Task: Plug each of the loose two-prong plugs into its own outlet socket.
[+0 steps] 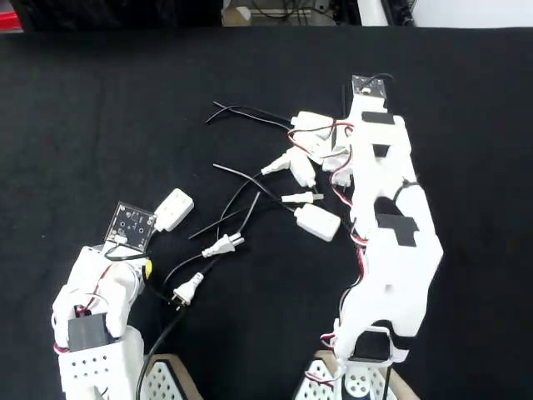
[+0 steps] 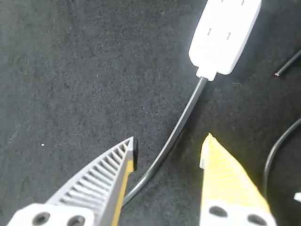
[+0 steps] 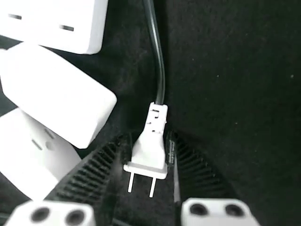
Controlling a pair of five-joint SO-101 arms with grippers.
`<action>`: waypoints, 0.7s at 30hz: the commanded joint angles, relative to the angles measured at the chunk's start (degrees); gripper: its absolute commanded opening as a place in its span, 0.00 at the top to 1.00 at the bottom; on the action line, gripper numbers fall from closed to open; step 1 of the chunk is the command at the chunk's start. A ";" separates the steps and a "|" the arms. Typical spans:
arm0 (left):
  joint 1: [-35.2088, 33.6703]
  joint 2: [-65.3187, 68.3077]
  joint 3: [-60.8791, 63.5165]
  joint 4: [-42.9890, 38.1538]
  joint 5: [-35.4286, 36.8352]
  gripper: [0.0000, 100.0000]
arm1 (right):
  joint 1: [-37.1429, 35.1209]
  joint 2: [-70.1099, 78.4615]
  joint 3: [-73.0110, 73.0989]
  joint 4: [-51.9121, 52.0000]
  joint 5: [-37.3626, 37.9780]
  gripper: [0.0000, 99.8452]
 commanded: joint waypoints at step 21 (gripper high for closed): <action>-0.22 -0.53 0.92 0.18 0.44 0.76 | 3.87 0.04 -20.44 20.66 9.58 0.99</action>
